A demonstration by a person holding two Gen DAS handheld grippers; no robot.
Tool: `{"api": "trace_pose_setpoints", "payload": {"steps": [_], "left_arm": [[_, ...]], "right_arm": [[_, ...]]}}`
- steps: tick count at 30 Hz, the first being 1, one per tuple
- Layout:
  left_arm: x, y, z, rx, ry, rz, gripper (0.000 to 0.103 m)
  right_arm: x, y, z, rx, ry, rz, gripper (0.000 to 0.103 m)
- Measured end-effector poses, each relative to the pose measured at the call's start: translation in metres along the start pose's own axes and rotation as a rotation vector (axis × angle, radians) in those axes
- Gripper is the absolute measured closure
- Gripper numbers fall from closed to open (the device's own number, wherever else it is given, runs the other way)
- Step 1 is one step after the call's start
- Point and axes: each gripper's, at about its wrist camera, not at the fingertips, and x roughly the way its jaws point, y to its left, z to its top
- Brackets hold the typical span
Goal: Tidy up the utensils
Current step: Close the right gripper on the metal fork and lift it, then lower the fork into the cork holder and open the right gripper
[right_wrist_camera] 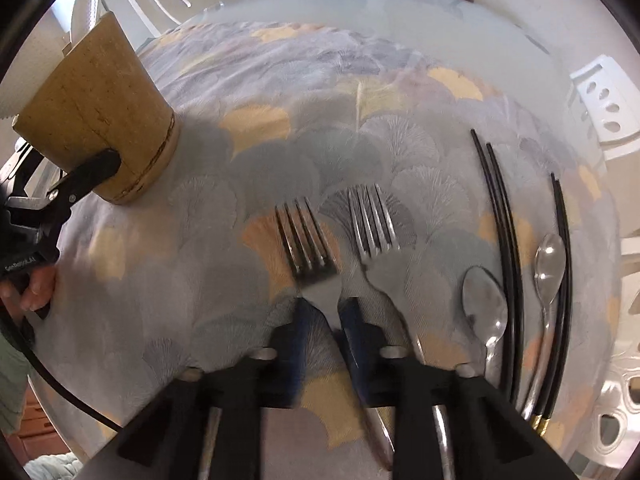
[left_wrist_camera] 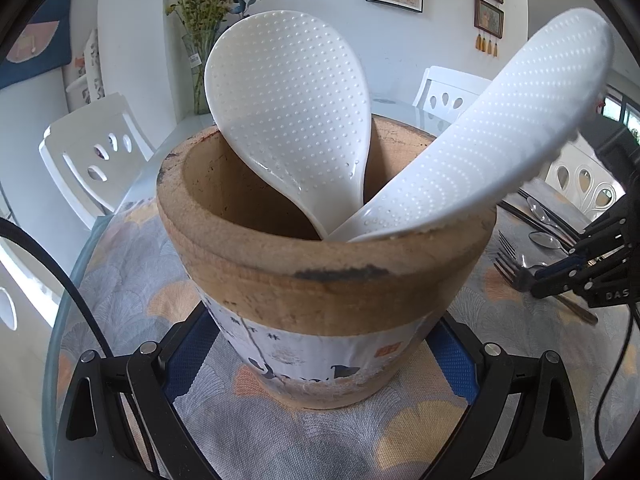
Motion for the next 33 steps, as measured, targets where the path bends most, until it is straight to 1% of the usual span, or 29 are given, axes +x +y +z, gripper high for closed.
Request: {"api": "trace_pose_setpoints", "payload": {"steps": [1, 3, 6, 7, 12, 14, 21, 28, 33], "left_arm": [[0.000, 0.000, 0.000, -0.001, 0.000, -0.001, 0.005], [-0.001, -0.001, 0.000, -0.001, 0.000, -0.001, 0.005], [-0.001, -0.001, 0.000, -0.001, 0.000, -0.001, 0.005], [-0.001, -0.001, 0.000, -0.001, 0.000, -0.001, 0.005], [-0.001, -0.001, 0.000, -0.001, 0.000, -0.001, 0.004], [-0.001, -0.001, 0.000, -0.001, 0.000, -0.001, 0.004], [-0.001, -0.001, 0.000, -0.001, 0.000, -0.001, 0.004], [0.000, -0.002, 0.000, -0.003, 0.001, -0.003, 0.005], [0.000, -0.001, -0.001, -0.004, 0.001, -0.004, 0.005]], "right_arm": [[-0.003, 0.001, 0.000, 0.006, -0.008, 0.006, 0.096], [-0.014, -0.003, -0.003, 0.034, -0.070, 0.065, 0.100], [-0.028, -0.013, -0.007, 0.088, -0.139, 0.087, 0.100], [-0.032, -0.018, -0.009, 0.115, -0.166, 0.124, 0.100], [-0.037, -0.025, -0.010, 0.175, -0.234, 0.194, 0.100], [-0.044, -0.023, -0.015, 0.184, -0.266, 0.210, 0.100], [-0.063, -0.026, -0.003, 0.212, -0.371, 0.264, 0.100], [-0.083, -0.025, 0.011, 0.240, -0.476, 0.299, 0.100], [-0.109, -0.018, 0.027, 0.232, -0.561, 0.326, 0.100]]}}
